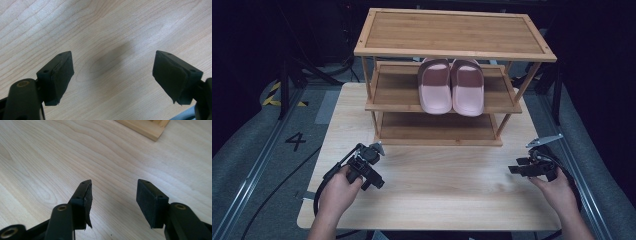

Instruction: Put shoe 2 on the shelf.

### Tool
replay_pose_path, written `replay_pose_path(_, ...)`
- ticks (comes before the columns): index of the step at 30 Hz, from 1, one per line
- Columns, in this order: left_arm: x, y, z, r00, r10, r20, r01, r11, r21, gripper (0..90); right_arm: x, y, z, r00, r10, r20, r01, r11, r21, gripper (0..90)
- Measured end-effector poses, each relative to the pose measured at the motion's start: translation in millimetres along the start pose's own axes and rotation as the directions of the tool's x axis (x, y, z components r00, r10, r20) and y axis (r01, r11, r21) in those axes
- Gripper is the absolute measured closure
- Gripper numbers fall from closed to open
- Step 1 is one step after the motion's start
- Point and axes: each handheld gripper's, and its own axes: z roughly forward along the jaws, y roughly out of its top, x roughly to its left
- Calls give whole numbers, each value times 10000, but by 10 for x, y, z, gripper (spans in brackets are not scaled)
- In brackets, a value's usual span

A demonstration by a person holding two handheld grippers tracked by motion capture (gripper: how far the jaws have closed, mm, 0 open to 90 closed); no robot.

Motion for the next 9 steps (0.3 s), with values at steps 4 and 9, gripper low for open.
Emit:
replay_pose_path(4,-3,6,18,10000,-65,4,65,10000,-30,178,-21,-83,106,9999,-110,-62,111,9999,52,433)
replay_pose_path(9,-2,7,25,10000,-71,43,71,10000,-13,178,-35,-127,131,9998,-173,-124,173,9998,-65,410)
